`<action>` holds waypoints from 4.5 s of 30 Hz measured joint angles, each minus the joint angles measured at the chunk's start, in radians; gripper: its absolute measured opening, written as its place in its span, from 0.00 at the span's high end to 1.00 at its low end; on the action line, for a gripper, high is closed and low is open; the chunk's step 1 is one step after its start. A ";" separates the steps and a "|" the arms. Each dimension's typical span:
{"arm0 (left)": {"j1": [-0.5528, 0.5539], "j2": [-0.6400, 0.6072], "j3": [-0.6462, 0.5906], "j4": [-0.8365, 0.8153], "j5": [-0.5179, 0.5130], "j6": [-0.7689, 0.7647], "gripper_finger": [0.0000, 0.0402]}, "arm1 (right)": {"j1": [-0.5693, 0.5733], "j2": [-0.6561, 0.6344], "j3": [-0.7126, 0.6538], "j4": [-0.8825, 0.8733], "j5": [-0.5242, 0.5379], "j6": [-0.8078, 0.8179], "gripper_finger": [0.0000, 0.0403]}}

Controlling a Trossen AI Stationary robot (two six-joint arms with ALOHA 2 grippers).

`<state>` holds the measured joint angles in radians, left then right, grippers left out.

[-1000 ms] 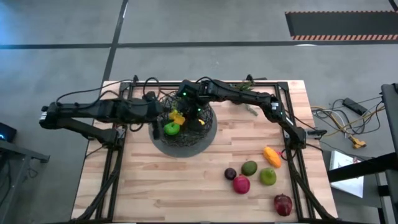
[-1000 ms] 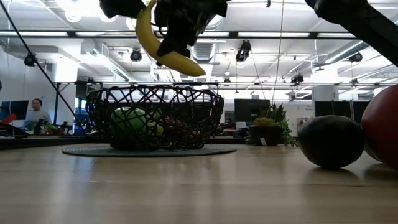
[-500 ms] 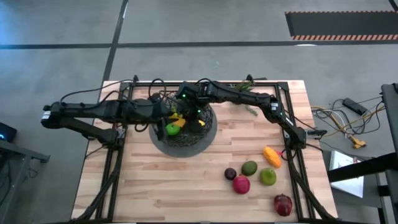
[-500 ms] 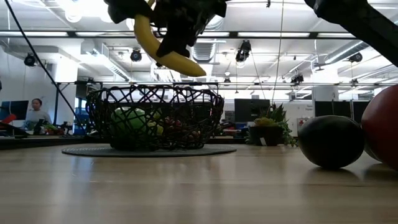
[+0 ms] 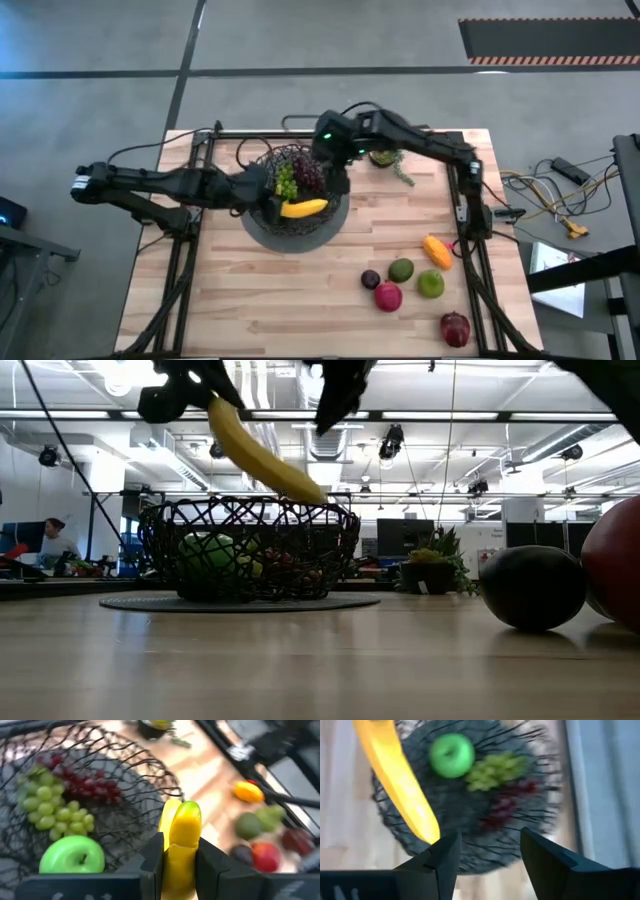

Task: Build produce basket
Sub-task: Put the banana into the basket, then put the pear into the basket

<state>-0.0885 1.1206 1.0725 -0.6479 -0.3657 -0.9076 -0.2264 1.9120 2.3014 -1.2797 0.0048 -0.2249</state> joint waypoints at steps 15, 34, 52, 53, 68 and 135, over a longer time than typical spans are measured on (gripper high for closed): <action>-0.005 0.331 0.010 0.074 -0.154 -0.361 0.86 | -0.002 -0.492 -0.344 0.116 0.078 0.071 0.59; 0.007 0.363 0.015 0.087 -0.091 -0.464 0.47 | -0.001 -0.787 -0.714 0.205 0.075 0.016 0.61; 0.034 0.127 0.081 0.465 -0.212 0.451 0.47 | 0.041 -0.786 -0.963 0.212 -0.172 0.502 0.63; 0.036 0.127 0.081 0.482 -0.206 0.487 0.47 | 0.055 -0.786 -0.982 0.202 -0.193 0.555 0.63; 0.057 0.126 0.080 0.117 -0.004 0.676 0.47 | 0.477 -0.780 -1.178 -0.069 -0.442 1.497 0.55; 0.062 -0.236 0.022 0.023 -0.044 0.674 0.47 | 0.035 0.014 -0.123 0.200 -0.008 0.814 0.98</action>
<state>-0.0261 0.8845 1.0947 -0.6245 -0.4099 -0.2336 -0.1915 1.9261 2.1783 -1.0794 -0.0033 0.5891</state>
